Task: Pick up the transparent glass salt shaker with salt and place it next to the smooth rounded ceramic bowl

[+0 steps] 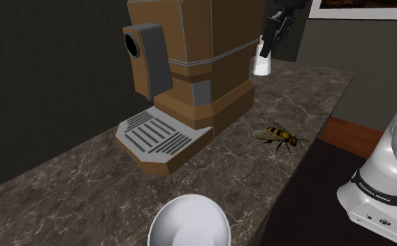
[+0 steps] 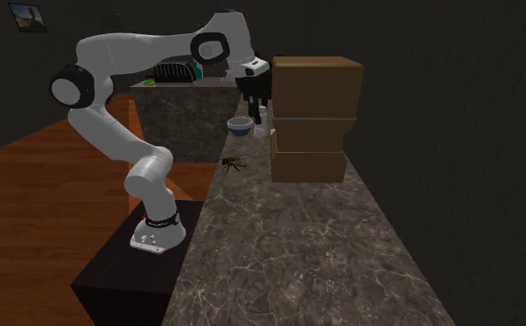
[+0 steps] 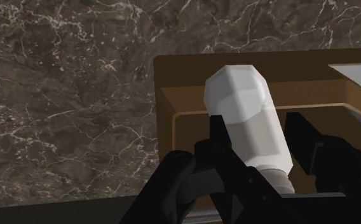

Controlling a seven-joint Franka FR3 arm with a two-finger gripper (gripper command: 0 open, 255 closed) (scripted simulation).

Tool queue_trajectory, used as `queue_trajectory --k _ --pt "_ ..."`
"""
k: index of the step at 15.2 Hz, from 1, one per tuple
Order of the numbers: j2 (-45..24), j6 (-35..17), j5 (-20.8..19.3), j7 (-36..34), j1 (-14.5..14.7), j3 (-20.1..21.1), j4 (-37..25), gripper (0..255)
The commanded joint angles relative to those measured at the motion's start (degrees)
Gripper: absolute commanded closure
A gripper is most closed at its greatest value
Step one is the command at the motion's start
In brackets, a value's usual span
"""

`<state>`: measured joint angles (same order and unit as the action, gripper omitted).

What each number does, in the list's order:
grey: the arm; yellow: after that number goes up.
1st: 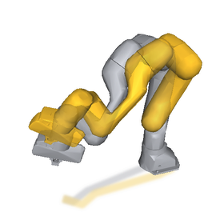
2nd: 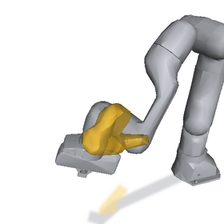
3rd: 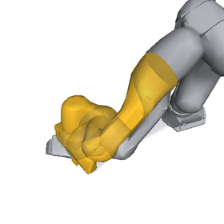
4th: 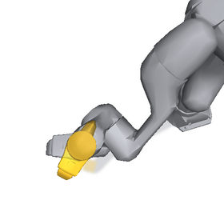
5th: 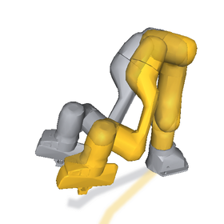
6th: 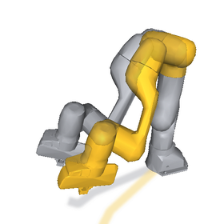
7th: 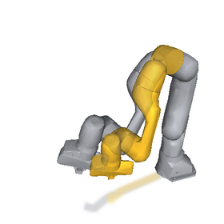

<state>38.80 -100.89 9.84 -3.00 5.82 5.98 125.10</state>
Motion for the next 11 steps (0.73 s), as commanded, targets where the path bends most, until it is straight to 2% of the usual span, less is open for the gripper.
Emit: queue_trajectory --k 1,11 --pt "0.75 -0.01 1.02 -2.79 0.76 2.37 0.32 255" --pt "0.86 -0.29 5.22 -16.57 3.78 14.83 -1.86 255"
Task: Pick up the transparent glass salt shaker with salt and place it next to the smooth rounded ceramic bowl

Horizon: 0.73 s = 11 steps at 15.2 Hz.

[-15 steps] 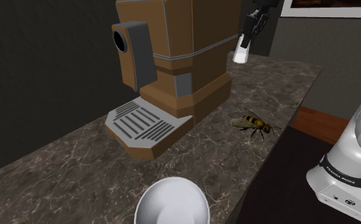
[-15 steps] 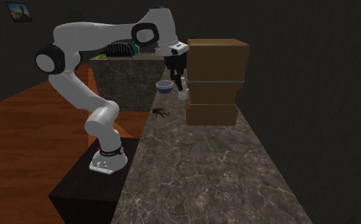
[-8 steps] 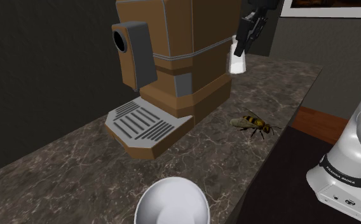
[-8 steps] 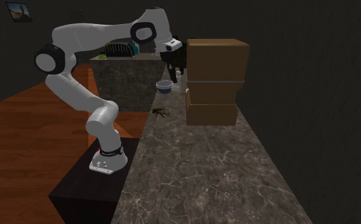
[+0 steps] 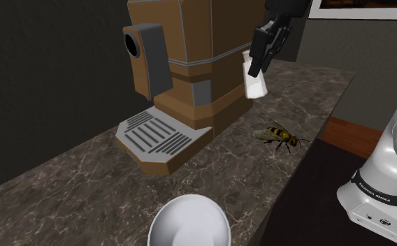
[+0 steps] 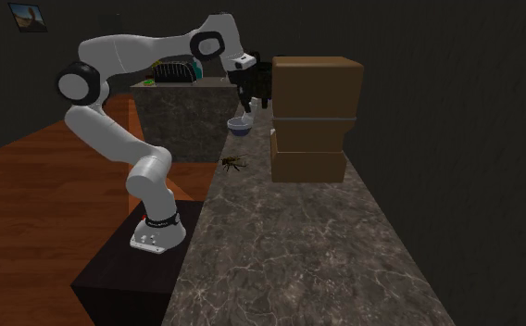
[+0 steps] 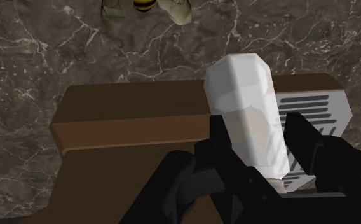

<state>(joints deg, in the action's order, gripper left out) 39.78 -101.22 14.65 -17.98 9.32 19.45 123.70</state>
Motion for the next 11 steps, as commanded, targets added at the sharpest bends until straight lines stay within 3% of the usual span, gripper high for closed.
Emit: queue_trajectory --k 1,11 --pt "-0.45 -0.03 0.74 -3.00 0.47 2.67 -1.01 255" --pt "-7.08 -0.87 1.75 -17.64 0.21 17.14 -10.06 255"
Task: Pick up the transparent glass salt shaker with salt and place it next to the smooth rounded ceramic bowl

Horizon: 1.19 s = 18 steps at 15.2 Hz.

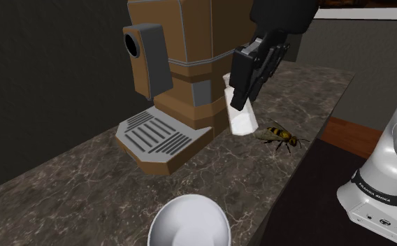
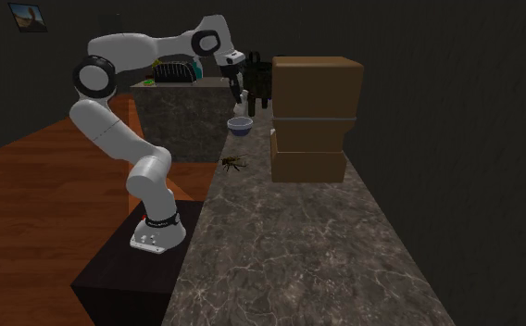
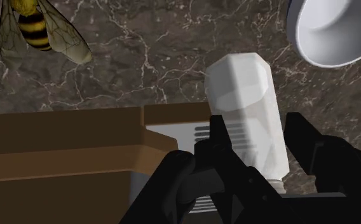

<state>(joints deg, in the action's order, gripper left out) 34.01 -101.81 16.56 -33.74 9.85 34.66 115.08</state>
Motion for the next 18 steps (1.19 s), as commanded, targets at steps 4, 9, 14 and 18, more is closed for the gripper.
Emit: queue_trajectory --k 4,9,14,18 --pt "-5.74 -0.53 -1.59 -8.29 -1.91 8.99 -6.81 255" --pt "-4.65 -4.16 -0.69 -7.91 -1.28 9.28 -2.21 255" --pt "-3.93 -7.81 0.10 -7.66 -0.74 9.83 2.06 255" --pt "-3.60 -10.75 0.67 -7.53 -0.40 10.45 5.26 255"
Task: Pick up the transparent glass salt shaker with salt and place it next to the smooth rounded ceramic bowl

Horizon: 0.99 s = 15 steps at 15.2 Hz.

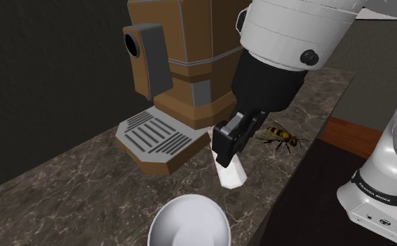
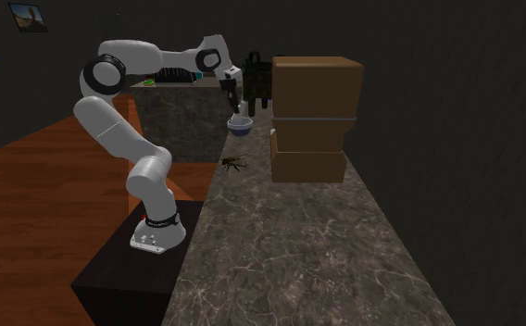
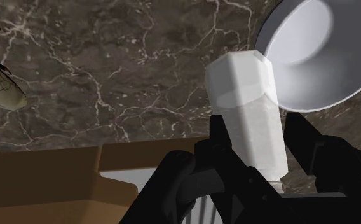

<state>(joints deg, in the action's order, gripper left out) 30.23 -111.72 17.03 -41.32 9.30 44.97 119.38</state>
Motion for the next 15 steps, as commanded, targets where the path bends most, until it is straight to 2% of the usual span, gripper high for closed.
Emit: queue_trajectory --k 1,15 --pt "0.22 -1.59 0.34 0.06 0.22 0.31 1.73 255" --pt "-0.67 -12.28 1.84 -0.14 0.55 3.78 11.36 255"
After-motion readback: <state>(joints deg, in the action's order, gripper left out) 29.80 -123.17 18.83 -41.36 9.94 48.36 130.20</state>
